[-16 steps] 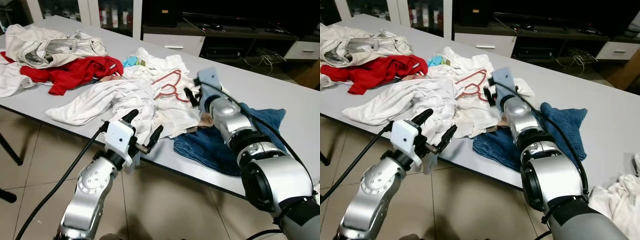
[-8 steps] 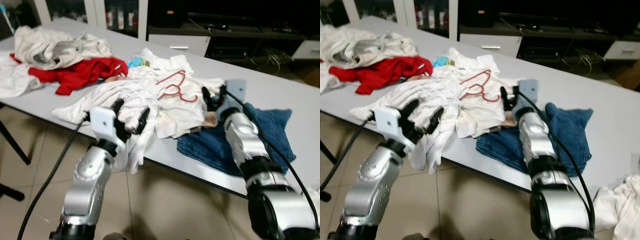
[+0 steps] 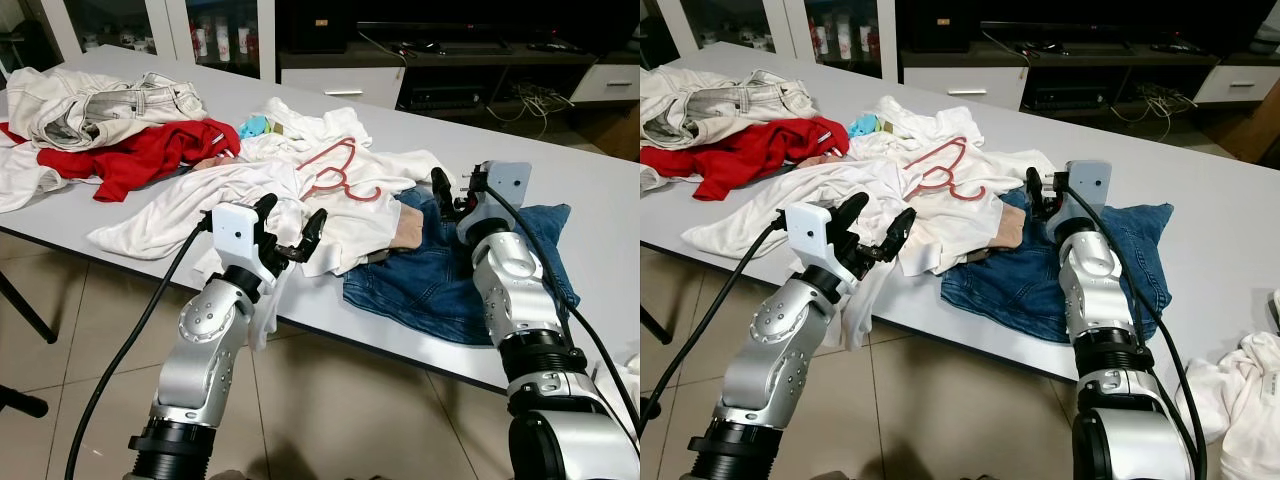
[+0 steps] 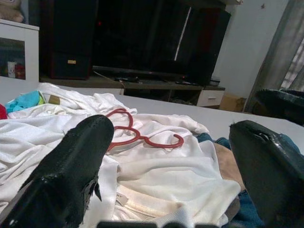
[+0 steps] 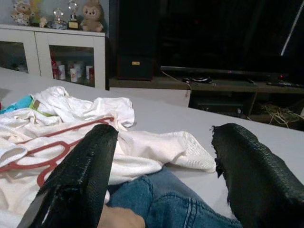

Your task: Hang hanger

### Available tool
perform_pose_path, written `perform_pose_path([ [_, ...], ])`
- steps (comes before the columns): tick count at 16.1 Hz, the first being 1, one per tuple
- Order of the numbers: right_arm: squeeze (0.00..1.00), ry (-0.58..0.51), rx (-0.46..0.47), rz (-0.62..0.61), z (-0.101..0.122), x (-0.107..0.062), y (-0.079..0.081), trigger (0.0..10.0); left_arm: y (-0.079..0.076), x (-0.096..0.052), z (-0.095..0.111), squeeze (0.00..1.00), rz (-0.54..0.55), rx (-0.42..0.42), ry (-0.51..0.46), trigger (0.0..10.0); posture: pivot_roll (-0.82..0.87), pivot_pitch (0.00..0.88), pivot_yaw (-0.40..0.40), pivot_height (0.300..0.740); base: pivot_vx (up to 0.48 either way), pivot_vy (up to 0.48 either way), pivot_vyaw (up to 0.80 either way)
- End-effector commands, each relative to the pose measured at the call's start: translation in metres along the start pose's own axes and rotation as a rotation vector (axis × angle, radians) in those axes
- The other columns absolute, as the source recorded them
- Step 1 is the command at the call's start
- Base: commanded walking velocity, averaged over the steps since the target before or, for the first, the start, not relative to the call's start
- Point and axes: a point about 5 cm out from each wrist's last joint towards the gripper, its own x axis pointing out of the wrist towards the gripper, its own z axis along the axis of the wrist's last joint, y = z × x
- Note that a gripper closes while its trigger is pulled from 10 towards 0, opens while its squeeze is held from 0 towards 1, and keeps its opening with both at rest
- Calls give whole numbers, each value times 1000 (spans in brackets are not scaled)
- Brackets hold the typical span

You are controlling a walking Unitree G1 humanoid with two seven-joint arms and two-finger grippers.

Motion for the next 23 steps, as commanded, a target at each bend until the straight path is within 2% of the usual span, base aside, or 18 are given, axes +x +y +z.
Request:
perform_pose_path([
  [1, 0, 5, -15, 7, 1, -2, -3, 10000, -3, 2, -1, 0, -8, 1, -2, 10000, 8, 0, -58, 740, 0, 0, 0],
  [5, 0, 1, -28, 51, 7, 3, 8, 10000, -3, 1, -3, 0, -1, 12, -6, 10000, 25, 0, -66, 740, 0, 0, 0],
  [11, 0, 8, -38, 90, 5, 1, 15, 10000, 0, 0, -3, 0, 9, 21, -8, 10000, 29, 0, -65, 740, 341, 0, 0],
  [17, 0, 12, -38, 90, 4, 1, 13, 10000, -1, 2, -3, 0, 0, 24, -11, 10000, 21, 0, -60, 740, 371, 0, 0],
  [23, 0, 14, -39, 87, 6, 1, 11, 10000, -2, 3, -3, 0, -4, 23, -18, 10000, 21, 0, -64, 740, 0, 0, 0],
])
